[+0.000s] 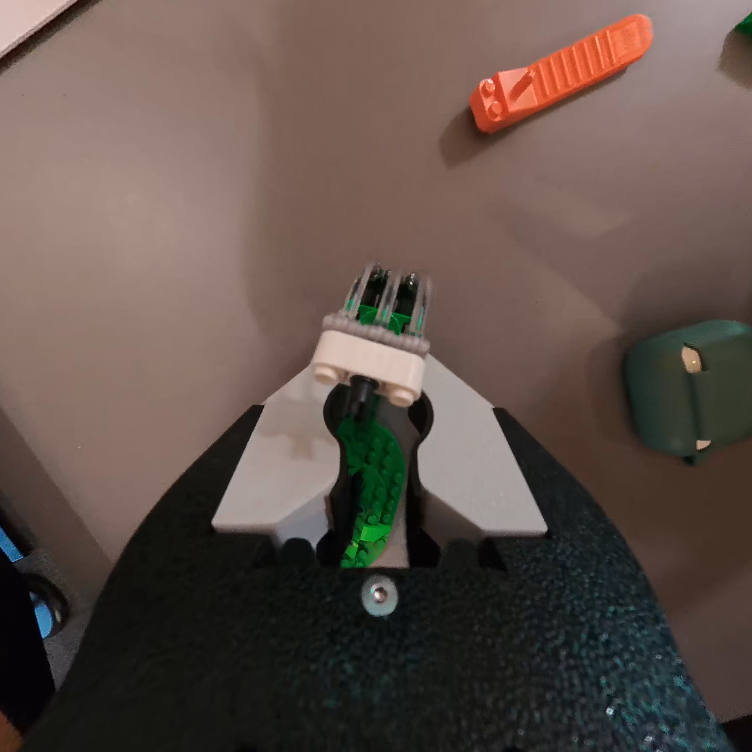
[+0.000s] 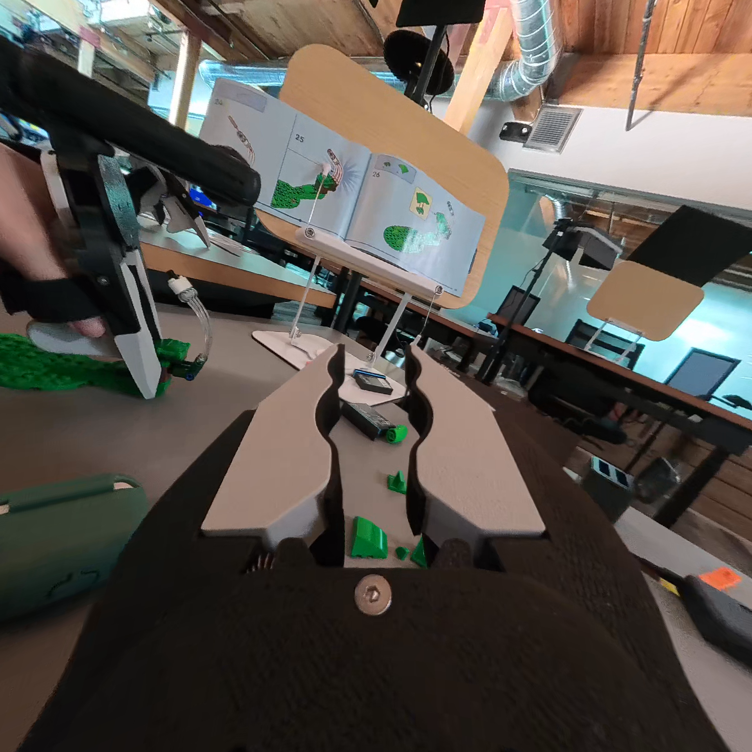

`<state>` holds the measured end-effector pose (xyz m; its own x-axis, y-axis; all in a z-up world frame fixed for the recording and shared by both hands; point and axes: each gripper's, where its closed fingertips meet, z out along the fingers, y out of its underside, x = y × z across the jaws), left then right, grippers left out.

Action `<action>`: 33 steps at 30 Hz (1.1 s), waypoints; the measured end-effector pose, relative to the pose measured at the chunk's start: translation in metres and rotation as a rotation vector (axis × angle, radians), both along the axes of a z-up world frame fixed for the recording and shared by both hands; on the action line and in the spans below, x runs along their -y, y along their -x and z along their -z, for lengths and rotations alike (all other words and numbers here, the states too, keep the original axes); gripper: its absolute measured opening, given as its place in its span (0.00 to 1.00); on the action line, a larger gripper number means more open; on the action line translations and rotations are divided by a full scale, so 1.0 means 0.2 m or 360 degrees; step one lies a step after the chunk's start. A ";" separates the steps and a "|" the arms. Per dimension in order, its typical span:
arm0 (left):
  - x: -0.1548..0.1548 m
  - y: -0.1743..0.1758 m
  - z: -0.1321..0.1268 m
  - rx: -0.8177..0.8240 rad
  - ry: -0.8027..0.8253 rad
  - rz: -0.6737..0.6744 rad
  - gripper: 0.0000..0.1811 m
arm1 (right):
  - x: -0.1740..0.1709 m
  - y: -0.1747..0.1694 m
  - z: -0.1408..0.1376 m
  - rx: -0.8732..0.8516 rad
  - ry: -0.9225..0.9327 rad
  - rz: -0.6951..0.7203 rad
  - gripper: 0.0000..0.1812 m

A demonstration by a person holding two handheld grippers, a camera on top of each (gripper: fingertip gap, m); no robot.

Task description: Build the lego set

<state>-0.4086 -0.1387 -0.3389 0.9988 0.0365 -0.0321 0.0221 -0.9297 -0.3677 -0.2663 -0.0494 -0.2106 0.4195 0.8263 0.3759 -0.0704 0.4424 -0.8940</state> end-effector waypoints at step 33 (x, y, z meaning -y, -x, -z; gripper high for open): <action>-0.67 -1.11 -0.84 -0.0223 -0.2518 0.0036 0.39 | -0.54 -0.50 -0.27 -0.0524 0.0114 0.0339 0.20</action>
